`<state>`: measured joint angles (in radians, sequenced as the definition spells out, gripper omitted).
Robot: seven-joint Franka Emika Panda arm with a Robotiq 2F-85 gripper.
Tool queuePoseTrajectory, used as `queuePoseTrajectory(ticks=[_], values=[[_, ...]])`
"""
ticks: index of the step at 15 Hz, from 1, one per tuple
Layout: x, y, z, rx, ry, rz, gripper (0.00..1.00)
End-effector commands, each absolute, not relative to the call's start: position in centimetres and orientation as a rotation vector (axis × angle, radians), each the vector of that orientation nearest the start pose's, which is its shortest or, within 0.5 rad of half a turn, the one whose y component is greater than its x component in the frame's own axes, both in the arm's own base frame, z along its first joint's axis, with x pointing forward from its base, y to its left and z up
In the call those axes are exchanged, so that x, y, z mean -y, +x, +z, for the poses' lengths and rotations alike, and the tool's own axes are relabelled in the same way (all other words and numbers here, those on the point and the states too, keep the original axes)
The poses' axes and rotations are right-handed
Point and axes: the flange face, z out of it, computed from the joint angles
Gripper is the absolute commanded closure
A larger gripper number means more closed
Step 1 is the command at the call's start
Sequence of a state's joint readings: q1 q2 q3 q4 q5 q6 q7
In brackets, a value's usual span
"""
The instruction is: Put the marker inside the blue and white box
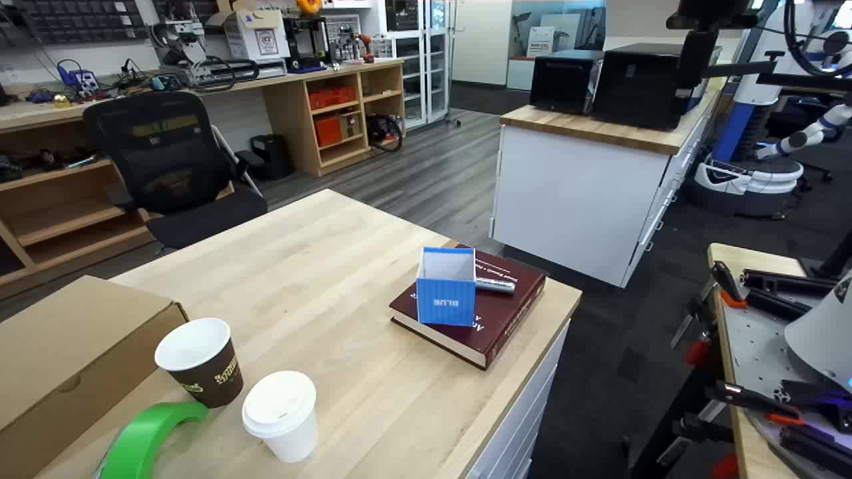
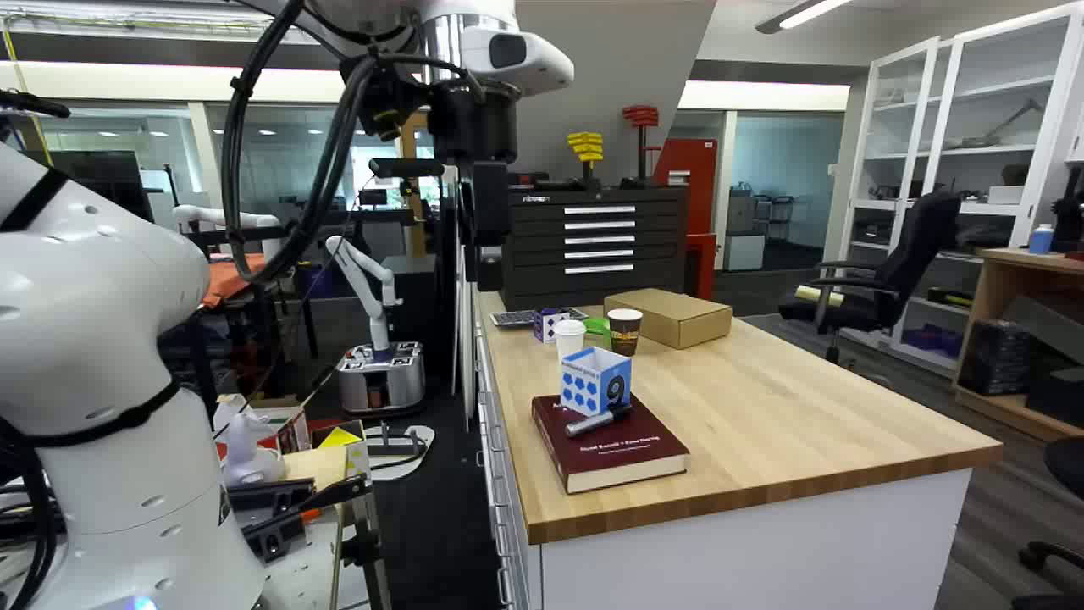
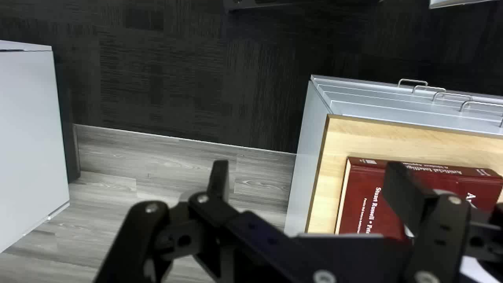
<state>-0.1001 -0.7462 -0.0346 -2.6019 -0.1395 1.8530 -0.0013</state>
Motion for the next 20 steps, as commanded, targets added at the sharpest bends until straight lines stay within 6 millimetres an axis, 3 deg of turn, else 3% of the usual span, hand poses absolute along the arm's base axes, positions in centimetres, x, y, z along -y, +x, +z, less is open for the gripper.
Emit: queuePoseTrajectory(ticks=[1,15,20], values=[[5.5,32.1,48.6,-0.138,-3.249,0.017,0.00],[5.5,32.2,48.6,-0.131,-3.250,0.010,0.00],[4.7,35.1,47.9,-0.062,-3.211,-0.196,0.00]])
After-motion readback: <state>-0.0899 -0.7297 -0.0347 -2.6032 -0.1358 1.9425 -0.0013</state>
